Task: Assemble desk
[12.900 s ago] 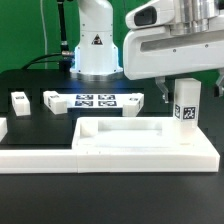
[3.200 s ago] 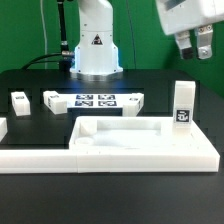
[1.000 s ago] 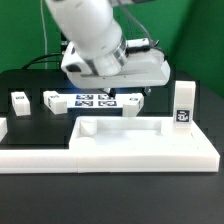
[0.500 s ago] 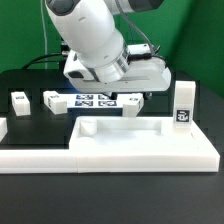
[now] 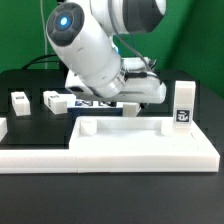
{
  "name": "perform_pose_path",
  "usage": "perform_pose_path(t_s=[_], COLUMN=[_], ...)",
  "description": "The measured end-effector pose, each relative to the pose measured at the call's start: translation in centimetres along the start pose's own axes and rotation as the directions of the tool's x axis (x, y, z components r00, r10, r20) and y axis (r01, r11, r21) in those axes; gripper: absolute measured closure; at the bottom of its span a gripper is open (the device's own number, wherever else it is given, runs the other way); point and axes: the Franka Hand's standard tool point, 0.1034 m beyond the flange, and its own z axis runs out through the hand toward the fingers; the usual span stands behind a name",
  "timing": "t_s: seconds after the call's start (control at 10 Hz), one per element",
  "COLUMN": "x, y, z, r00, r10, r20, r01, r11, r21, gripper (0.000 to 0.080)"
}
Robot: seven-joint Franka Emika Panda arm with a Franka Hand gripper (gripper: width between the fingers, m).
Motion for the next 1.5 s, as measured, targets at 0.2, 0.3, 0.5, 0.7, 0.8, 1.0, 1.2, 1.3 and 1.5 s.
perform_pose_path(t_s=[0.2, 0.3, 0.5, 0.7, 0.8, 1.0, 1.2, 1.3, 1.5], x=[0.0, 0.0, 0.0, 0.0, 0.0, 0.0, 0.0, 0.1, -0.8], y=[-0.1, 0.0, 0.0, 0.0, 0.0, 0.0, 0.0, 0.1, -0.5], z=[-0.1, -0.1, 0.0, 0.0, 0.0, 0.0, -0.1, -0.5, -7.2], r00=[1.000, 1.000, 1.000, 1.000, 1.000, 1.000, 1.000, 1.000, 0.990], r10=[-0.001, -0.001, -0.001, 0.000, 0.000, 0.000, 0.000, -0.005, -0.092], r20=[-0.004, -0.003, -0.002, -0.002, -0.002, -0.002, -0.003, -0.007, -0.109], r01=[0.001, 0.001, 0.001, 0.000, 0.000, 0.000, 0.000, 0.005, 0.085], r11=[1.000, 1.000, 1.000, 1.000, 1.000, 1.000, 1.000, 1.000, 0.994], r21=[0.000, 0.000, 0.000, 0.000, 0.000, 0.000, 0.000, -0.008, -0.066], gripper=[0.0150, 0.0256, 0.0440, 0.0510, 0.0510, 0.0510, 0.0510, 0.0509, 0.0509])
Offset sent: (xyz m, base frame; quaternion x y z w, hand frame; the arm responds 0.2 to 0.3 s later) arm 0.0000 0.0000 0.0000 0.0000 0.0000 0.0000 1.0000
